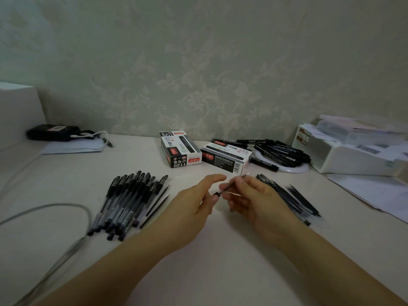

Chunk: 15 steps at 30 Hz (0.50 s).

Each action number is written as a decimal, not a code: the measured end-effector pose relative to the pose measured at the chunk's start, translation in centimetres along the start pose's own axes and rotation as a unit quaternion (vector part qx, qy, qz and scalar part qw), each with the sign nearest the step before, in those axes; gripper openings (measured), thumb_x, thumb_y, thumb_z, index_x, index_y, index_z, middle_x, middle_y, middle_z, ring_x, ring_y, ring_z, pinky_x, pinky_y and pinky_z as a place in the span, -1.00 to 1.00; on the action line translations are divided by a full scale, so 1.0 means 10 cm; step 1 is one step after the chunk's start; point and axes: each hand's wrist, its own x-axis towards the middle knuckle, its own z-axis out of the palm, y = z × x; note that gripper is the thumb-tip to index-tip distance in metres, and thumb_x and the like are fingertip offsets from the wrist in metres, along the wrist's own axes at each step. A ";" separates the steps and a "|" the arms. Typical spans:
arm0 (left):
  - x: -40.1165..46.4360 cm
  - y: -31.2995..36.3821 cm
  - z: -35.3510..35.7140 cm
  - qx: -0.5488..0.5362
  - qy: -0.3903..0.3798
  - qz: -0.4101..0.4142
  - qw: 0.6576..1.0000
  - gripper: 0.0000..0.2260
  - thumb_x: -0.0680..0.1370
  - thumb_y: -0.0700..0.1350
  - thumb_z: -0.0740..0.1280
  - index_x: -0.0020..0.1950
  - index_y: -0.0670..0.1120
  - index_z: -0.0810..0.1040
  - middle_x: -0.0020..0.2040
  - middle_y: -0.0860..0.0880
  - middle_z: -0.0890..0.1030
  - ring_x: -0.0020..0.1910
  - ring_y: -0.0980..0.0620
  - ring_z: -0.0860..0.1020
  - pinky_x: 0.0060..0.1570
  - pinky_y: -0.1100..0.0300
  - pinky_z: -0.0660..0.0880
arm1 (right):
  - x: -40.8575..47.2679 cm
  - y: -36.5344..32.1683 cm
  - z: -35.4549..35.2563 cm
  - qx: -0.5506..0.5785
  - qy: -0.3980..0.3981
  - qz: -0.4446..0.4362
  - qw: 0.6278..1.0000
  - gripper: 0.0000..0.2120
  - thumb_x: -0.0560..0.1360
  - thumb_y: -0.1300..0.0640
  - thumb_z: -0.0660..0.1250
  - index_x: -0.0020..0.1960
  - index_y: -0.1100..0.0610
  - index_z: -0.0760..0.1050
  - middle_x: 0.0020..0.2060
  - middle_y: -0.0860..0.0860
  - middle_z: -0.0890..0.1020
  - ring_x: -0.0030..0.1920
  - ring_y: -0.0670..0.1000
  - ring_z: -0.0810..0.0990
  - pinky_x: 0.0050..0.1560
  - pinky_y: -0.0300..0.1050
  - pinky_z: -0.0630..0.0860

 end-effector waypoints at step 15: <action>0.02 -0.13 -0.07 0.095 0.070 -0.041 0.992 -0.75 0.64 0.00 0.15 0.32 0.13 0.40 -0.16 0.15 0.47 -0.25 0.21 0.45 -0.27 0.38 0.33 | 0.15 -0.06 -0.57 -0.614 0.205 -0.130 0.751 -0.83 0.56 0.21 0.29 -0.06 0.11 0.67 -0.15 0.08 0.63 -0.17 0.06 0.56 -0.11 -0.04 0.52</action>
